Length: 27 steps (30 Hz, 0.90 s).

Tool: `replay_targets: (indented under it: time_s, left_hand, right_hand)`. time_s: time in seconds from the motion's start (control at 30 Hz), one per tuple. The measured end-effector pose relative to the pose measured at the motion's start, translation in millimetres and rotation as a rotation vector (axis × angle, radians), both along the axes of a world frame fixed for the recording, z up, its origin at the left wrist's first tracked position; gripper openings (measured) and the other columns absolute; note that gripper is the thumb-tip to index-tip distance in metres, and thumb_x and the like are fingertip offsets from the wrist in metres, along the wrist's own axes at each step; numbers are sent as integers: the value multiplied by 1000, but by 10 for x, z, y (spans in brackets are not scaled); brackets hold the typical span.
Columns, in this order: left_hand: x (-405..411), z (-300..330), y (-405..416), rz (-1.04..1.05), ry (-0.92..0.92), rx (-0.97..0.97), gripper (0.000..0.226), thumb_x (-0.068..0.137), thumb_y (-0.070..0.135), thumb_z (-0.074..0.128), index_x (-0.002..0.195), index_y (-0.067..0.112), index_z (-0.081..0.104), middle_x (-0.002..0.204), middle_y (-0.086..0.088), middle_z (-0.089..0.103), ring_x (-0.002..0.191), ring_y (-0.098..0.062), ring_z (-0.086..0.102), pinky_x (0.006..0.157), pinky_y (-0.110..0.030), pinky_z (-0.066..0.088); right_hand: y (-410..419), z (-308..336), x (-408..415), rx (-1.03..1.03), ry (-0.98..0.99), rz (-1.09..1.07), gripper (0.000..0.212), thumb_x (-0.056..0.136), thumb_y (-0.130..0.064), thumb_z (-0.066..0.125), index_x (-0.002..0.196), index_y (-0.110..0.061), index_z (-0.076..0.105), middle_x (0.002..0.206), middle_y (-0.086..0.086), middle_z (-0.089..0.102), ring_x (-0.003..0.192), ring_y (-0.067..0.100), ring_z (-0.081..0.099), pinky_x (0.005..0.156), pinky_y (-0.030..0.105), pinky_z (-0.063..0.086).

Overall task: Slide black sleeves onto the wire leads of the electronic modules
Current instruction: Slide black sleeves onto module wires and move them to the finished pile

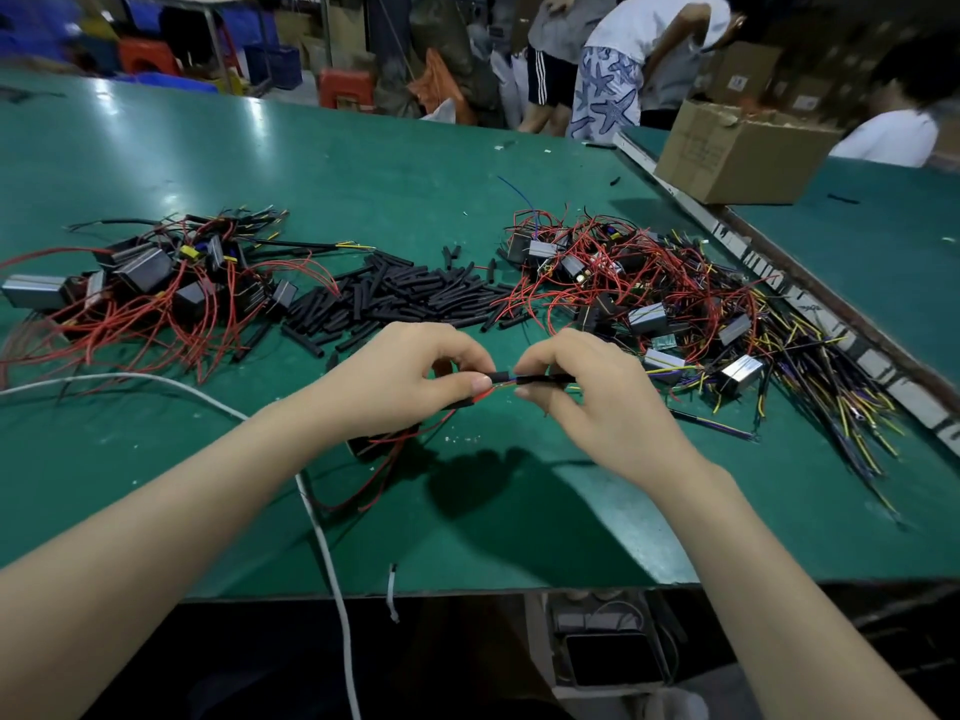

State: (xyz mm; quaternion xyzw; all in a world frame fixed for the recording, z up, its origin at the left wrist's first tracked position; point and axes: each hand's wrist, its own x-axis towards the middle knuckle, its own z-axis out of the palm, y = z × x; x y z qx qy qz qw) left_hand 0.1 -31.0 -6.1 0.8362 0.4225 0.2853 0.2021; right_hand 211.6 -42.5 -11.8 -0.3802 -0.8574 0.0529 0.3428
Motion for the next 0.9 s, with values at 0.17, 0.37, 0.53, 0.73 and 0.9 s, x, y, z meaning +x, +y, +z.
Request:
replay_targets:
  time_s: [0.17, 0.37, 0.53, 0.73, 0.9]
  left_hand:
    - [-72, 35, 5, -115, -136, -315, 9, 86, 27, 64, 88, 22, 71, 62, 24, 64, 57, 11, 52, 56, -2, 36]
    - [57, 4, 28, -2, -103, -329, 6, 86, 25, 68, 82, 26, 71, 70, 7, 68, 62, 0, 54, 65, -17, 46]
    - [124, 24, 7, 155, -51, -222, 14, 94, 24, 55, 82, 28, 61, 72, 12, 60, 67, -7, 50, 68, -25, 42]
    - [111, 2, 54, 333, -134, -205, 21, 98, 22, 48, 85, 11, 59, 72, 2, 53, 66, -16, 43, 62, -28, 34]
    - [147, 18, 54, 306, -438, -281, 25, 97, 22, 51, 77, 12, 62, 70, -5, 54, 63, -12, 42, 59, -23, 33]
  right_hand:
    - [-48, 12, 3, 6, -64, 43, 19, 77, -8, 75, 93, -9, 64, 84, -5, 66, 79, 15, 60, 75, 39, 43]
    - [-47, -25, -70, 50, -108, -10, 26, 78, -7, 74, 101, -12, 63, 83, -3, 67, 83, 23, 61, 72, 42, 44]
    - [-45, 0, -30, -22, -65, -113, 37, 85, -36, 69, 116, -17, 60, 96, -8, 69, 94, 19, 63, 81, 39, 41]
    - [-142, -43, 12, 558, 214, -337, 15, 91, -18, 64, 88, -6, 71, 90, 4, 67, 90, 23, 58, 83, 34, 40]
    - [-179, -205, -360, -190, 549, -299, 21, 93, -43, 54, 90, -24, 62, 84, -5, 64, 79, 14, 59, 77, 29, 46]
